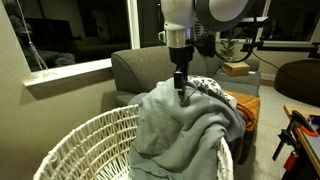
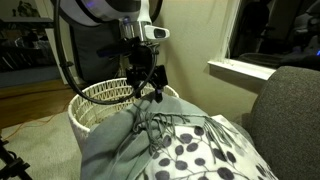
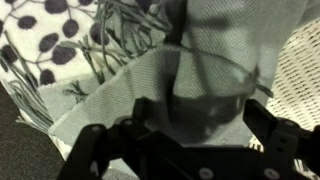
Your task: Pick up the grey fabric and place it in the basket.
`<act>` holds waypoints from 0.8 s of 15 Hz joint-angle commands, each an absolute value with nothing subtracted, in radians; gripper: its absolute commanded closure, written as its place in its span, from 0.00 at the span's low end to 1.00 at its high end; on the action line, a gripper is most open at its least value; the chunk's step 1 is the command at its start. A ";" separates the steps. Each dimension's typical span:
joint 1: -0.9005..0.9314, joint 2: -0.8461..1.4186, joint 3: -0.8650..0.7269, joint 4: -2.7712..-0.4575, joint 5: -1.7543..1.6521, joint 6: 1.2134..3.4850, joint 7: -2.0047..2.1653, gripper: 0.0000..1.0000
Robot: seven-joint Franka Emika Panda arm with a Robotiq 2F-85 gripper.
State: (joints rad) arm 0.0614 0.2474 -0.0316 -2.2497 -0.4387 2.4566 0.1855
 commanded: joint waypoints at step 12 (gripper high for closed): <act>0.065 0.321 -0.094 -2.232 -0.440 2.532 0.209 0.33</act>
State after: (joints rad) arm 0.0613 0.3180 -0.0782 -2.2313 -0.4387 2.5037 0.1890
